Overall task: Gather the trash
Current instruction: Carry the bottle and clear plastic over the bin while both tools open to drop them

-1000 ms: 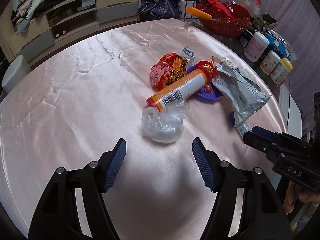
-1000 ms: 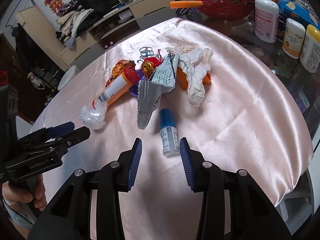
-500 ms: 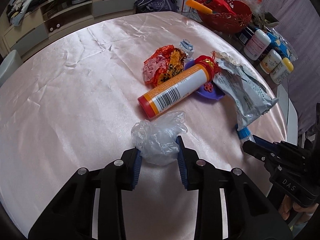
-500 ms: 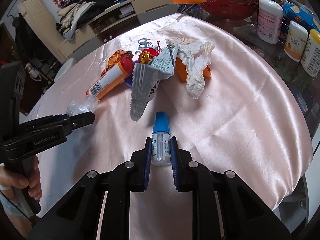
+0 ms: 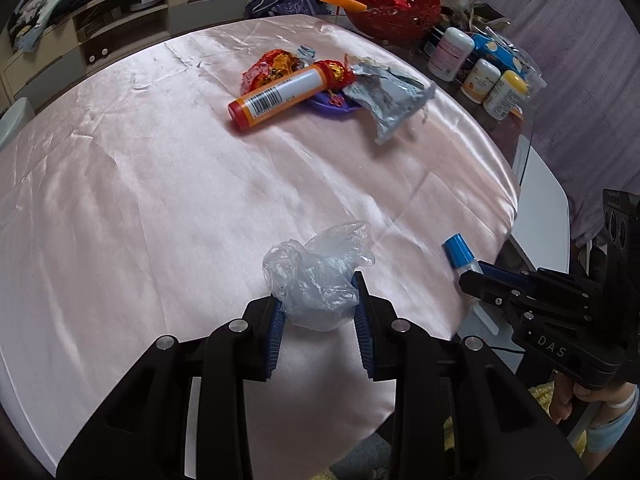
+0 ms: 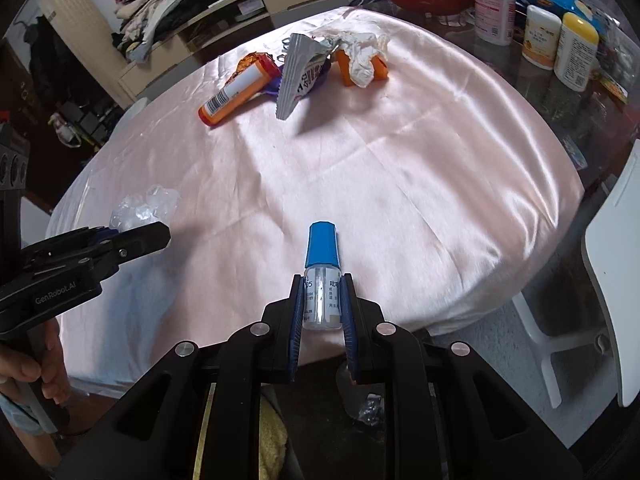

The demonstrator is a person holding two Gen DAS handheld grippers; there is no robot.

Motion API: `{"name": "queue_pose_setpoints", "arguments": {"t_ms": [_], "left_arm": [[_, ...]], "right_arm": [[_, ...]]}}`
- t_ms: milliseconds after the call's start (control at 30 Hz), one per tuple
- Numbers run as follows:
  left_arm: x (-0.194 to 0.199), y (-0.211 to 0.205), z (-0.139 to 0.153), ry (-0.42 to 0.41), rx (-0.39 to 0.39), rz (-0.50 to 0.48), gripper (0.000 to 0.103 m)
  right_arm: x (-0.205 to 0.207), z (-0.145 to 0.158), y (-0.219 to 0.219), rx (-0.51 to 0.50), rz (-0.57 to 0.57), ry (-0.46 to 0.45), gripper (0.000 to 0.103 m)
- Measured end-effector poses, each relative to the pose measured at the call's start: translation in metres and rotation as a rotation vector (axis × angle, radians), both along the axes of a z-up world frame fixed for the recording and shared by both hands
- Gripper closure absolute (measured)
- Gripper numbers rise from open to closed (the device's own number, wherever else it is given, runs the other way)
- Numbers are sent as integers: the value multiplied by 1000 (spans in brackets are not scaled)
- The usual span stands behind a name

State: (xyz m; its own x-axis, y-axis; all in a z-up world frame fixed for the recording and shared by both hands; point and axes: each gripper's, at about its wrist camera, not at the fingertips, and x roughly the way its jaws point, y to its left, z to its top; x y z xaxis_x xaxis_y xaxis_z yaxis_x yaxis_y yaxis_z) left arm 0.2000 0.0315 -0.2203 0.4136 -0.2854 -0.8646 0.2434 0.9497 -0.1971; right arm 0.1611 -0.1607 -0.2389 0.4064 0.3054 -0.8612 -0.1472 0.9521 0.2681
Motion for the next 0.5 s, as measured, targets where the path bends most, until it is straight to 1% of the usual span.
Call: {"name": "queue_pose_setpoints", "arguments": {"t_ms": [100,233,500], "left_arm": [[-25,-14,4,-8,9,-37,73],[-53,-36,2,4,8,-79,74],[-96,-76,-19,65,13,-163,74]], "right_arm": [[-22,2,-13,-12,-23,-2,84],[-51,8,-31,-13,-66,-10,84],[-92,4,-66,-3,-132,1,84]]}}
